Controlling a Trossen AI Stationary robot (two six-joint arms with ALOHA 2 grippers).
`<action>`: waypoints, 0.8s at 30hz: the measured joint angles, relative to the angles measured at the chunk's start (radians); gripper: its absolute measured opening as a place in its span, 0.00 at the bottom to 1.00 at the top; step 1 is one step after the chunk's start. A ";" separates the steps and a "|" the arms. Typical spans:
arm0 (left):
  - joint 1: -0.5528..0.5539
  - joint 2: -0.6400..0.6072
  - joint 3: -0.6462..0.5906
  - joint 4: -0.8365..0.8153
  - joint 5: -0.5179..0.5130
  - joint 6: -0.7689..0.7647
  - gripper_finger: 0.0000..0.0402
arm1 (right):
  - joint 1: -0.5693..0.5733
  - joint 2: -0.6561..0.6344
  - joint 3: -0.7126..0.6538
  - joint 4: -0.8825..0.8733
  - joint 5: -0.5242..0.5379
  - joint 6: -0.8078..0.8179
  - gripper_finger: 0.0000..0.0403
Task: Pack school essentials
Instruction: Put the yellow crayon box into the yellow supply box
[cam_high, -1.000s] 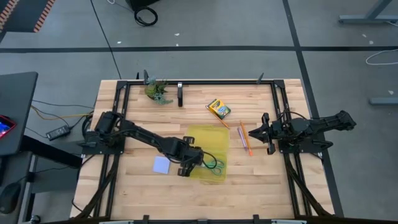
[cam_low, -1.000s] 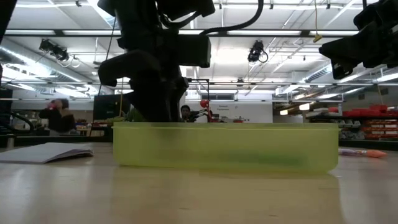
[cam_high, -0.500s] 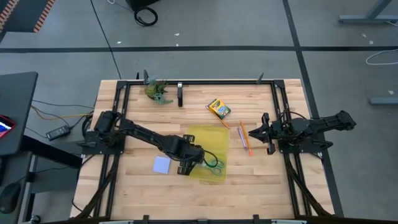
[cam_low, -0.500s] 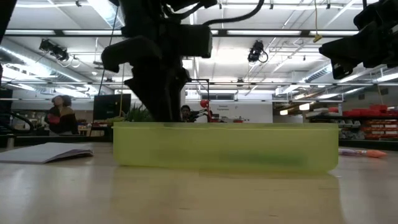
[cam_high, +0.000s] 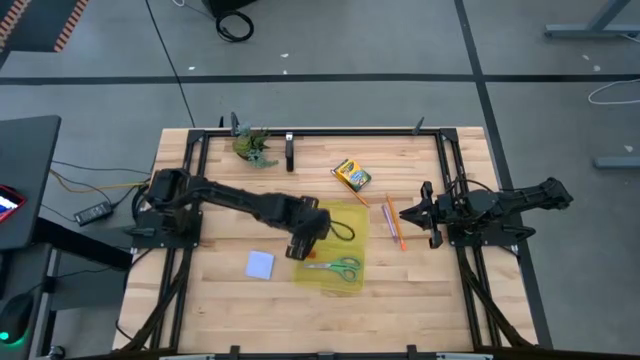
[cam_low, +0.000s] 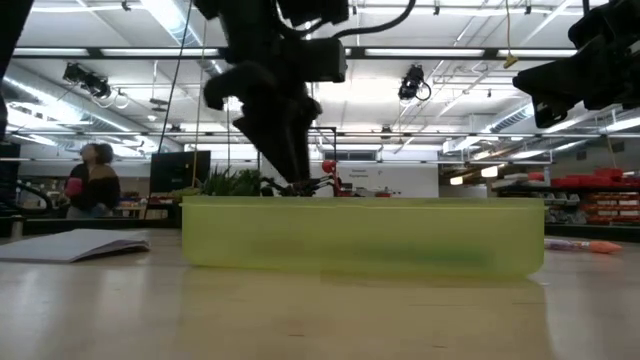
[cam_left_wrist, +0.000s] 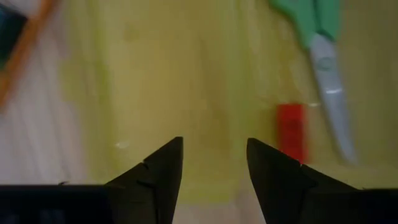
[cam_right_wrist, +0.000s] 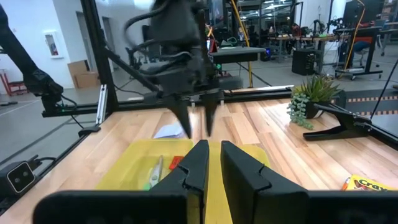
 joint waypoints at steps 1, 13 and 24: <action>0.020 0.000 -0.003 0.025 0.006 0.043 0.45 | 0.000 0.000 0.000 0.000 0.000 0.000 0.13; 0.312 0.000 -0.018 0.367 0.145 0.489 0.36 | 0.000 0.000 0.000 0.000 0.000 0.000 0.13; 0.467 0.119 0.061 0.517 0.283 0.596 0.39 | 0.000 0.005 0.000 0.002 0.000 0.000 0.13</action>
